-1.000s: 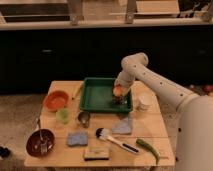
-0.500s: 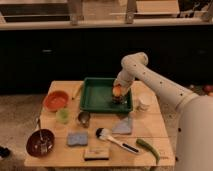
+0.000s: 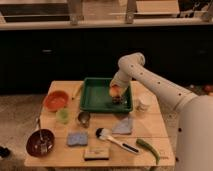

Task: Place apple in tray

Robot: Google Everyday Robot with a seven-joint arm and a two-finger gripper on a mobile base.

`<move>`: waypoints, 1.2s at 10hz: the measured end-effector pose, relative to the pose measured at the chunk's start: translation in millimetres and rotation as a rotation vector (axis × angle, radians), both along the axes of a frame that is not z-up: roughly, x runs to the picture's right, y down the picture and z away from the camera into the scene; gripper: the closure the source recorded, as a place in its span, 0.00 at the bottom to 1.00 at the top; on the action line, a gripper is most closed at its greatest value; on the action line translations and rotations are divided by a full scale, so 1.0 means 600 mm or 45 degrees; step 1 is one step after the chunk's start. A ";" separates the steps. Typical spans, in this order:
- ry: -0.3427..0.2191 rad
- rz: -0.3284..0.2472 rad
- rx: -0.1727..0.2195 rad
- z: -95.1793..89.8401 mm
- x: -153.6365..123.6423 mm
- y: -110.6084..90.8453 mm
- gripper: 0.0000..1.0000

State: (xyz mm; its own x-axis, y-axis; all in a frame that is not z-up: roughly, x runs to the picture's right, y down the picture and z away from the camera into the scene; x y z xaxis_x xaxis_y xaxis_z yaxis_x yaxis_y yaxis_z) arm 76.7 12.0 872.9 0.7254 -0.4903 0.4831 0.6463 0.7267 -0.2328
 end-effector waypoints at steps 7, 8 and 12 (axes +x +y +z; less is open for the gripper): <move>-0.073 -0.128 -0.077 0.024 -0.048 0.022 1.00; -0.079 -0.141 -0.086 0.027 -0.055 0.024 0.97; -0.163 -0.170 -0.127 0.026 -0.069 0.036 0.46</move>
State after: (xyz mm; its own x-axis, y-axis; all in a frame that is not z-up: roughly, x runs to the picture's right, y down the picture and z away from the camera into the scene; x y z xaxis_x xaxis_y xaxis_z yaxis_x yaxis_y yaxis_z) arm 35.6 33.9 888.3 0.5869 -0.5233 0.6178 0.7642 0.6102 -0.2091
